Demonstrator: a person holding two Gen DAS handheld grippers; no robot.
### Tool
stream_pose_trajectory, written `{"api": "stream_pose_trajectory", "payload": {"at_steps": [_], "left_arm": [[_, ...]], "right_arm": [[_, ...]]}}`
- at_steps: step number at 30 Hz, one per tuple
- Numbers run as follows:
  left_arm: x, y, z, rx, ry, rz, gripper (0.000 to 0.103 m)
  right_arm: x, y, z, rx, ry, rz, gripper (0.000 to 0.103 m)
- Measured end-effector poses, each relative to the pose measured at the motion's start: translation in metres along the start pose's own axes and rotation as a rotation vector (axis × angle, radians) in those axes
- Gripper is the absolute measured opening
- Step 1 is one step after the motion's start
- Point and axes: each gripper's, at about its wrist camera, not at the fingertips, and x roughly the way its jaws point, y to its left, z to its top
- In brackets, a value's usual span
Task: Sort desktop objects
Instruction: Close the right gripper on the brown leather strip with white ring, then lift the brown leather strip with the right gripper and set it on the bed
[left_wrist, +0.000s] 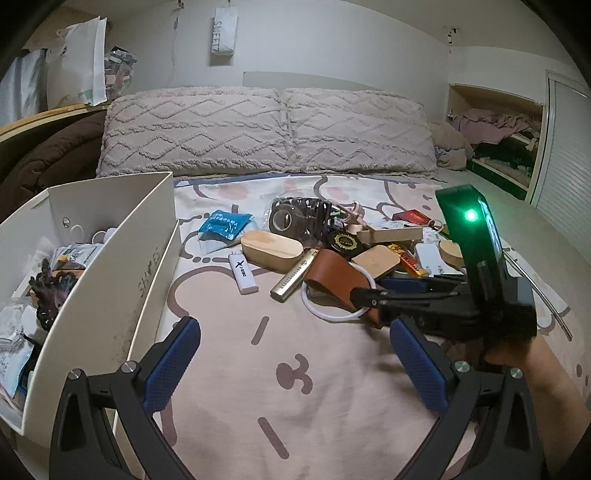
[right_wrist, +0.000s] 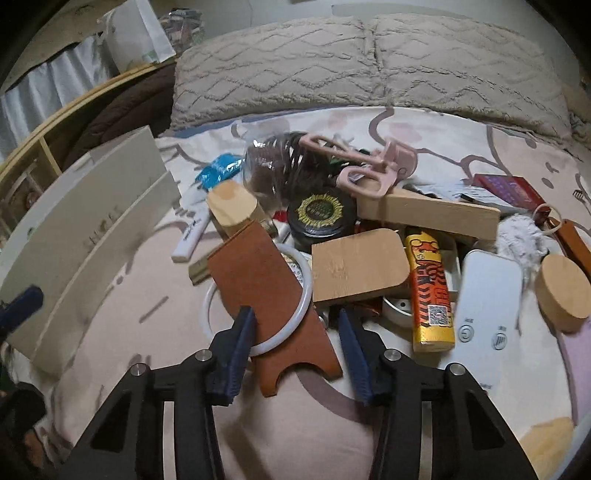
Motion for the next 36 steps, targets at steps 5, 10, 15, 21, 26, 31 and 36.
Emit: {"api": "stream_pose_trajectory", "payload": {"at_steps": [5,10,15,21,26,31,36], "left_arm": [[0.001,0.003,0.0,-0.012,0.007,0.001,0.103],[-0.002,0.005,0.001,-0.02,0.003,-0.001,0.103],[-0.005,0.006,0.002,-0.019,-0.002,-0.003,0.103],[-0.008,0.007,0.002,-0.019,-0.01,-0.005,0.103],[-0.007,0.007,0.0,-0.023,-0.002,-0.002,0.103],[-0.004,0.006,-0.006,-0.02,0.016,0.001,0.103],[0.002,0.002,-0.01,-0.002,0.042,0.005,0.103]], "right_arm": [[0.001,0.017,-0.009,-0.08,0.034,0.01,0.046],[-0.005,0.022,-0.021,-0.108,0.047,0.028,0.046],[-0.017,0.027,-0.04,-0.136,0.073,0.04,0.047],[-0.028,0.034,-0.056,-0.158,0.08,0.018,0.046],[-0.036,0.033,-0.063,-0.143,0.077,0.022,0.046],[-0.045,0.035,-0.073,-0.143,0.079,0.03,0.047],[-0.055,0.03,-0.085,-0.13,0.075,0.054,0.047]]}}
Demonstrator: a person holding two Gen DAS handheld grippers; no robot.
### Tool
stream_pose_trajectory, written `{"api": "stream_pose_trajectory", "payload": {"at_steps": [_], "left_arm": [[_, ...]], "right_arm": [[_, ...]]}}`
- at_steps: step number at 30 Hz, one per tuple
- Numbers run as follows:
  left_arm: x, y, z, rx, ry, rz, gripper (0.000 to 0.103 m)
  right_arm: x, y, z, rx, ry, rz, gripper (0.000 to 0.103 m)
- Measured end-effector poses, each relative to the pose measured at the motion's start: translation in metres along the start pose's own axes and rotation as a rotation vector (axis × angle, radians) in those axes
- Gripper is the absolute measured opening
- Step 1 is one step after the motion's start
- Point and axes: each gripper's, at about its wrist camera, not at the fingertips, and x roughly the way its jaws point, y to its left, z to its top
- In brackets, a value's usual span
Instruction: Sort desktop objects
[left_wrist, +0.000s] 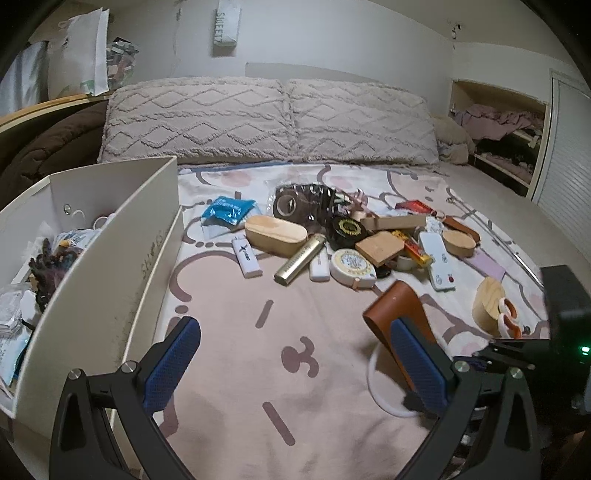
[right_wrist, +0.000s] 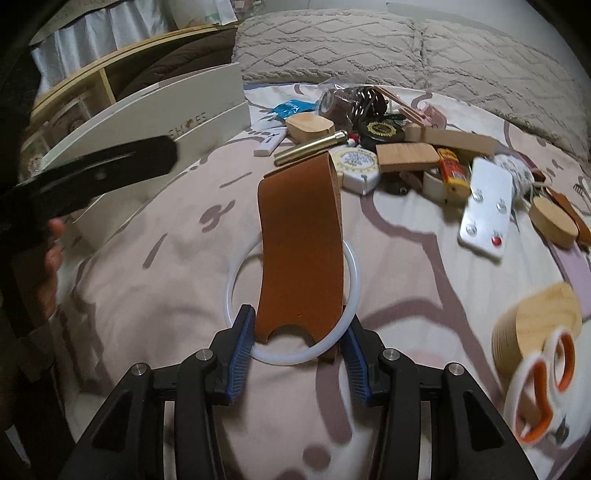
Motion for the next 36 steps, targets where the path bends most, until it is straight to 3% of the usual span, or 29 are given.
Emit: {"api": "stream_pose_trajectory", "payload": {"at_steps": [5,10,13,14,17,18,27,31,36], "left_arm": [[0.014,-0.012,-0.015,0.028,0.09,-0.031,0.103],[0.019,-0.024,-0.027,0.072,0.129,-0.033,0.103],[0.02,-0.03,-0.031,0.1,0.146,-0.056,0.103],[0.019,-0.033,-0.033,0.117,0.155,-0.065,0.103],[0.021,-0.042,-0.039,0.175,0.183,-0.086,0.103],[0.021,-0.046,-0.041,0.198,0.191,-0.087,0.103],[0.018,-0.043,-0.049,0.236,0.238,-0.1,0.103],[0.013,-0.047,-0.058,0.306,0.264,-0.076,0.103],[0.004,-0.047,-0.068,0.31,0.305,-0.123,0.103]], "right_arm": [[-0.012,0.008,-0.015,-0.016,-0.013,-0.01,0.047],[-0.022,0.012,-0.029,-0.041,-0.02,-0.004,0.047],[-0.027,0.013,-0.035,-0.042,-0.036,0.007,0.055],[-0.029,0.011,-0.037,-0.036,-0.046,0.031,0.062],[-0.034,0.01,-0.041,-0.044,-0.069,0.137,0.1],[-0.038,0.01,-0.042,-0.045,-0.084,0.143,0.102],[-0.06,-0.005,-0.055,0.06,-0.138,0.129,0.102],[-0.057,-0.016,-0.05,0.12,-0.135,0.131,0.102],[-0.053,-0.019,-0.048,0.185,-0.134,0.103,0.102]]}}
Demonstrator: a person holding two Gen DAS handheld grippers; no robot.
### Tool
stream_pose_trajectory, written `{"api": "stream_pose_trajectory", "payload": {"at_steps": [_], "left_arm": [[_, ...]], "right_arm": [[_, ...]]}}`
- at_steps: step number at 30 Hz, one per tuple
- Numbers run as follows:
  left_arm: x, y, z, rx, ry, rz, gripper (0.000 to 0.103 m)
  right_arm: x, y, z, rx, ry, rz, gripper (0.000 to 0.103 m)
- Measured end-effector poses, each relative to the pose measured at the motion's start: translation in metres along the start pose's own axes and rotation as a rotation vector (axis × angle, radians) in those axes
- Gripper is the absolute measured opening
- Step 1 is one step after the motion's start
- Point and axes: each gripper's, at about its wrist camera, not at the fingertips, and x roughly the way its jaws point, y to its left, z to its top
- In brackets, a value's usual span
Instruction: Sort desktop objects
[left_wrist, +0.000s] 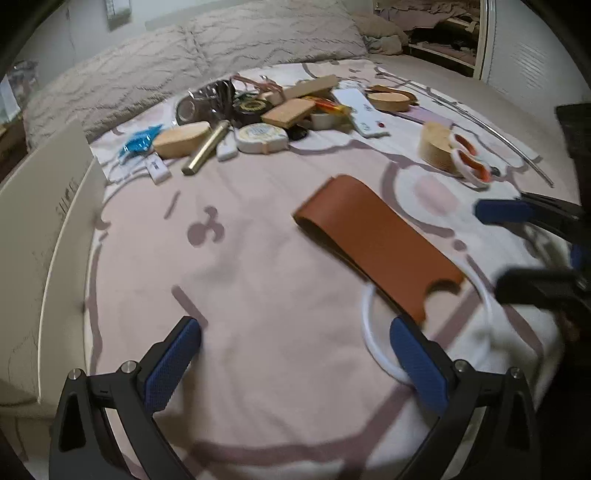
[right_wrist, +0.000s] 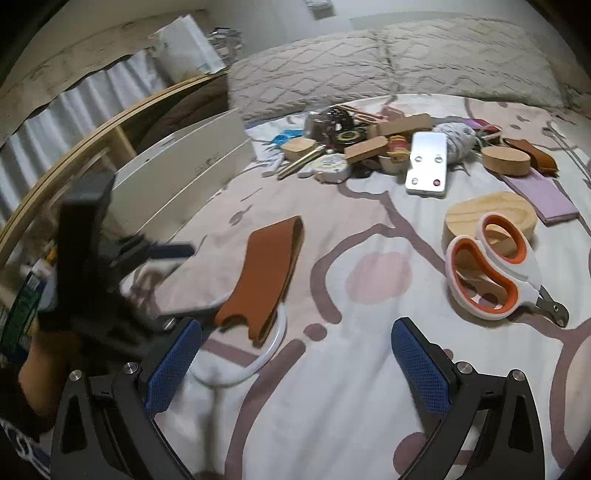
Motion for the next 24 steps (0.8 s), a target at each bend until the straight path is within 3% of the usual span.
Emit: {"api": "stream_pose_trajectory", "payload": {"at_steps": [7,13,19,24], "left_arm": [[-0.006,-0.003,-0.009,0.023,0.04,-0.015,0.103],[-0.007,0.013,-0.012,0.0,0.066,-0.004,0.103],[-0.008,0.023,-0.013,-0.002,0.057,0.074,0.103],[-0.007,0.035,-0.013,-0.038,0.053,0.102,0.103]], "right_arm": [[0.016,0.016,0.018,-0.05,0.018,-0.054,0.102],[0.05,0.033,0.047,-0.186,0.096,-0.183,0.102],[0.073,0.045,0.056,-0.246,0.145,-0.203,0.102],[0.067,0.034,0.051,-0.24,0.142,-0.273,0.102]]}}
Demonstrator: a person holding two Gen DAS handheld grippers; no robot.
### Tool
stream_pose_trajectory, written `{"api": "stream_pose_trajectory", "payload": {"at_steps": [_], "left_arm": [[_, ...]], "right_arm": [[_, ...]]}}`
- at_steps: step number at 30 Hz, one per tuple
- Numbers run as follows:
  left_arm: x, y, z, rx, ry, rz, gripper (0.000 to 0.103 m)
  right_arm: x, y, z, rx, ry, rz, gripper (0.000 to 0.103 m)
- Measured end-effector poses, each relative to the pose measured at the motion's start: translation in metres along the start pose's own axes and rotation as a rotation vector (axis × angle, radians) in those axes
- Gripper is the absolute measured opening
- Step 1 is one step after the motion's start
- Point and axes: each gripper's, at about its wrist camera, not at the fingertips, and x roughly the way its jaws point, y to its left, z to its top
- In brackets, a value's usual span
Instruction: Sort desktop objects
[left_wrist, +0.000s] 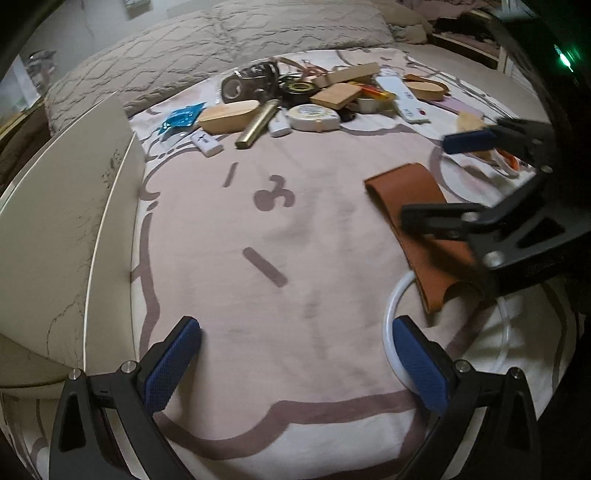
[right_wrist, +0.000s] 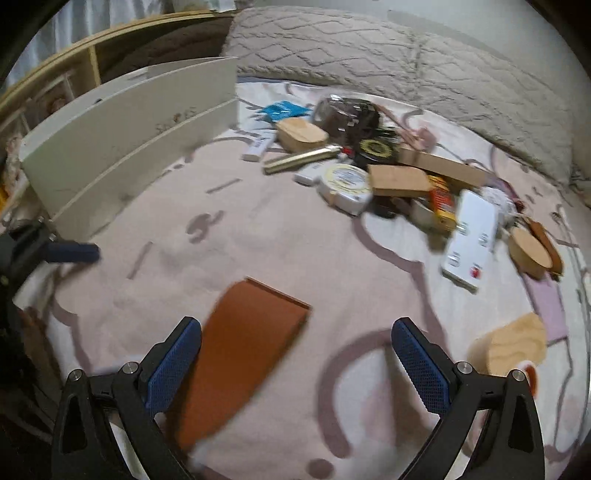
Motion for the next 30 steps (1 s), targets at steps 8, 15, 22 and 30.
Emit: {"api": "stream_pose_trajectory", "payload": {"at_steps": [8,15,22,30], "left_arm": [[0.004,0.001,0.004,-0.045,-0.025,0.051,0.103],[0.004,0.001,0.005,-0.043,-0.022,0.042,0.103],[0.0,-0.004,0.001,0.016,-0.007,0.015,0.103],[0.001,0.0,0.001,-0.001,-0.006,0.029,0.103]], "right_arm": [[-0.02,-0.039,-0.023,0.121,-0.026,-0.074,0.103],[-0.019,-0.018,0.001,0.17,-0.06,0.04,0.103],[0.016,0.027,0.03,0.062,0.028,-0.029,0.102],[0.02,0.002,0.002,0.087,0.079,-0.028,0.103]]}}
